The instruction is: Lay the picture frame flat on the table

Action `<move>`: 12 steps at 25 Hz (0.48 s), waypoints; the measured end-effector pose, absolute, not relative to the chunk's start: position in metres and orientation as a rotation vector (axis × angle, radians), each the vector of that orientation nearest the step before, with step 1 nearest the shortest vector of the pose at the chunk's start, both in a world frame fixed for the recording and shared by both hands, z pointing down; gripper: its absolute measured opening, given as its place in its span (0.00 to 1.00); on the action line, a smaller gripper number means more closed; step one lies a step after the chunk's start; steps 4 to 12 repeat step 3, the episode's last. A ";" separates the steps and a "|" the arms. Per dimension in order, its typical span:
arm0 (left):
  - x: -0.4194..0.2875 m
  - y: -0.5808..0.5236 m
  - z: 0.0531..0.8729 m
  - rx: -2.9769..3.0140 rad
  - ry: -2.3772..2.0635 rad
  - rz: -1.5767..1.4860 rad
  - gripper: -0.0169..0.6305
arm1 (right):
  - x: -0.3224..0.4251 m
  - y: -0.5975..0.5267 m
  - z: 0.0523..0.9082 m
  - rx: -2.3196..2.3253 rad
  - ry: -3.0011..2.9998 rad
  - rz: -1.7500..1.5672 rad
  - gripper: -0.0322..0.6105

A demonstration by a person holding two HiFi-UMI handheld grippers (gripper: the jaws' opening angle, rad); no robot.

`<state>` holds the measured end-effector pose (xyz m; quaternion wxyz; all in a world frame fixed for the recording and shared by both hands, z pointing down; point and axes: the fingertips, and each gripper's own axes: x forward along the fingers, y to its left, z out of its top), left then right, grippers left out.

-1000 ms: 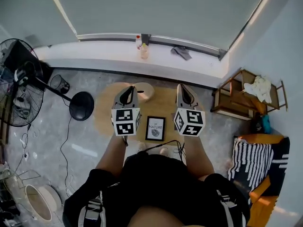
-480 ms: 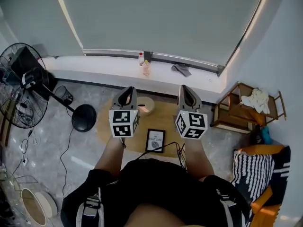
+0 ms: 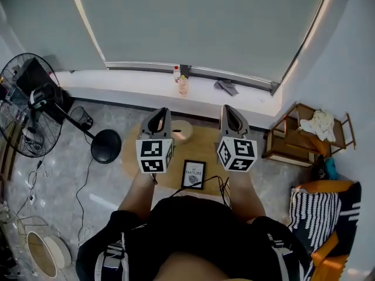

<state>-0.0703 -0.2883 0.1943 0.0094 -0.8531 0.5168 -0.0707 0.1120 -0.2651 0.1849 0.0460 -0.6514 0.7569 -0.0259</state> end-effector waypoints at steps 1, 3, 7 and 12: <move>-0.071 -0.287 0.193 -2.662 1.624 -0.206 0.08 | 0.112 -0.264 0.185 -1.986 2.313 -0.080 0.07; -0.073 -0.285 0.190 -2.662 1.639 -0.185 0.08 | 0.112 -0.262 0.184 -1.979 2.316 -0.080 0.07; -0.073 -0.285 0.190 -2.662 1.639 -0.185 0.08 | 0.112 -0.262 0.184 -1.979 2.316 -0.080 0.07; -0.073 -0.285 0.190 -2.662 1.639 -0.185 0.08 | 0.112 -0.262 0.184 -1.979 2.316 -0.080 0.07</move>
